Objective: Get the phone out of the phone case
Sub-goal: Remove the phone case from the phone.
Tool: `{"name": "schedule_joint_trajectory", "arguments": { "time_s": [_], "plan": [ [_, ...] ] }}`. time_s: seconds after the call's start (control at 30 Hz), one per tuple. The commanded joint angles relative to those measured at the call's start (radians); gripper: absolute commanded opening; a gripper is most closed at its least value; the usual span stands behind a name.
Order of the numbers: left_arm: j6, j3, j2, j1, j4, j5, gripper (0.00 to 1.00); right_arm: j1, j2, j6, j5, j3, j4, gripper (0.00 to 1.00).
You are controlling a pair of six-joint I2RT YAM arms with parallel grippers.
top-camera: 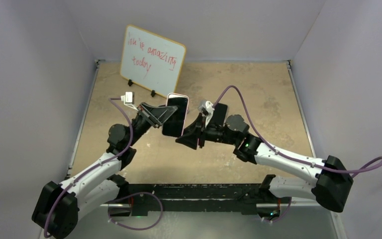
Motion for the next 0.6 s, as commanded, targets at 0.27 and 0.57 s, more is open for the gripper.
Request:
{"name": "schedule_joint_trajectory", "arguments": {
  "time_s": [0.27, 0.57],
  "plan": [
    [0.068, 0.037, -0.020, -0.008, 0.029, 0.047, 0.00, -0.029, 0.009, 0.079, -0.069, 0.027, 0.146, 0.32],
    [0.032, 0.036, 0.009, -0.008, 0.050, 0.031, 0.00, -0.032, 0.010, 0.054, -0.137, 0.017, 0.165, 0.25]
  ]
}}
